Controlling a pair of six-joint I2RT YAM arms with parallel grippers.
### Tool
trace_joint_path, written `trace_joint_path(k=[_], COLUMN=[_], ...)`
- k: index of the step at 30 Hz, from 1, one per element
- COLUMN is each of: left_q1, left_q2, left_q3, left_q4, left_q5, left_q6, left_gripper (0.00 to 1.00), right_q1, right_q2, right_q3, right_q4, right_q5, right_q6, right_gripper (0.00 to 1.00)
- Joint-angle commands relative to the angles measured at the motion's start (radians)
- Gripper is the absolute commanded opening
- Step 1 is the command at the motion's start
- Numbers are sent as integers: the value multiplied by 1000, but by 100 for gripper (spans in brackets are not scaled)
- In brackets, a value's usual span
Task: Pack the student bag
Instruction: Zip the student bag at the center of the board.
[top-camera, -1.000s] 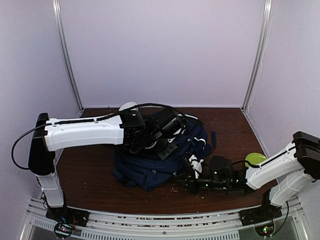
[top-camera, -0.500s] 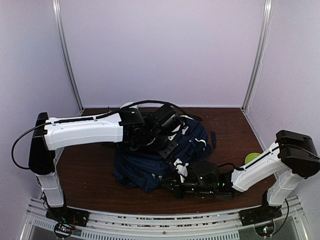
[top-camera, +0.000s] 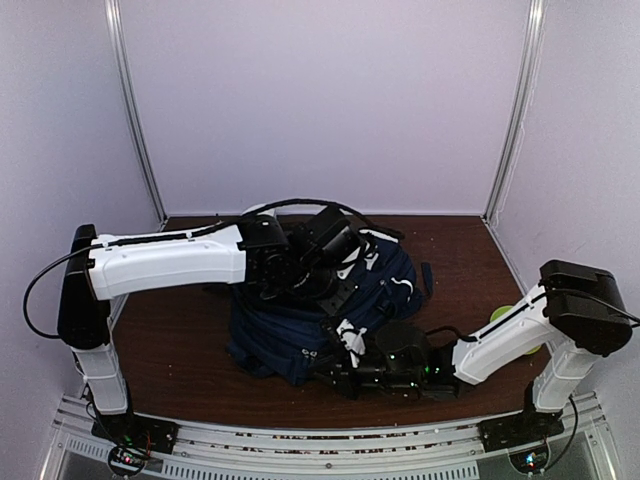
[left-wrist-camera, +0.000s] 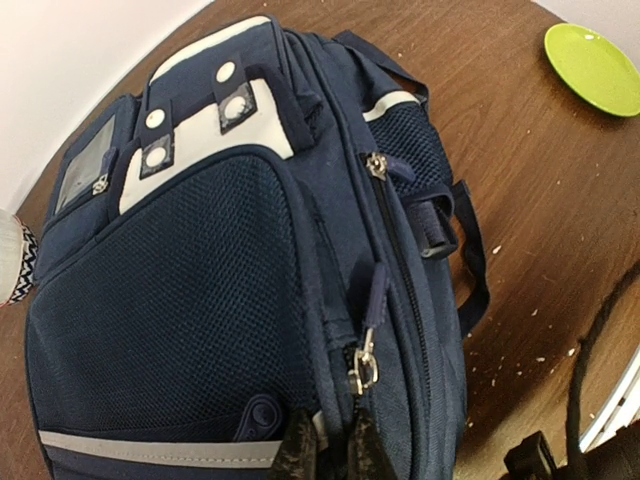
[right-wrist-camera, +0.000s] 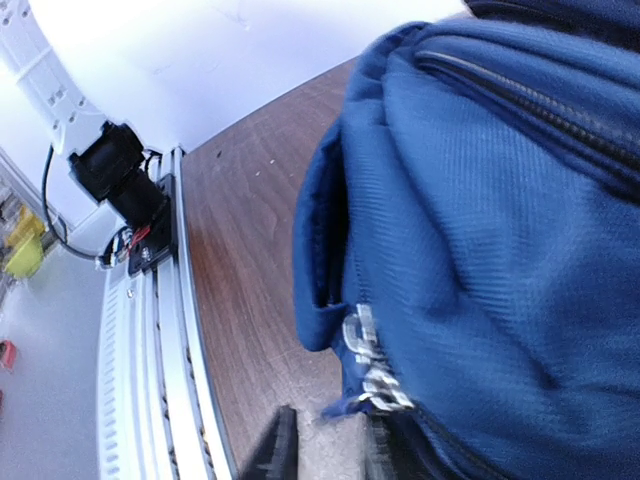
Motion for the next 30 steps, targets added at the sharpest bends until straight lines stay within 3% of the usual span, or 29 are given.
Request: trace_joint_path(k=[1,4,8,10,13,17,20,25,30], left_q1=[-13,-11,-11,-10,2,19,49,186,253], left_q2=[-37,-46,-78,-105,-160,-293,-458,-689,-717], left_q3=[26,24,8,-11,-44,-189,-419,-792,-943], left_q4=[180,168,160,151,126,131,224,412,500], left_q5=[22,10,-17,-64,-138,-233,-274,-45,54], left_q6=[-24,-16,-20,-34,-64,-115,-222,-394,-462], left_gripper=[0,20,71,84,96,98,98,98,98], right_q1=[24,26,28,29,20,-42,-83,-139,-192], right_q2=[-98,-190,-341,-424,-538,-639,-687,-659,-597], right_q3=[-34,-93,-181,-231,-274,-233,-182,-148,-180], right_q4=[-7,-62,-144,-189,-267,-445,-526,-531,-540], right_q5=[-26,9,81,152,317,505,565,523,511], right_q6=[-22,-24,-9,20,105,311,435,579,743], right_gripper=[31,40,45,47,49,50,51,54,54])
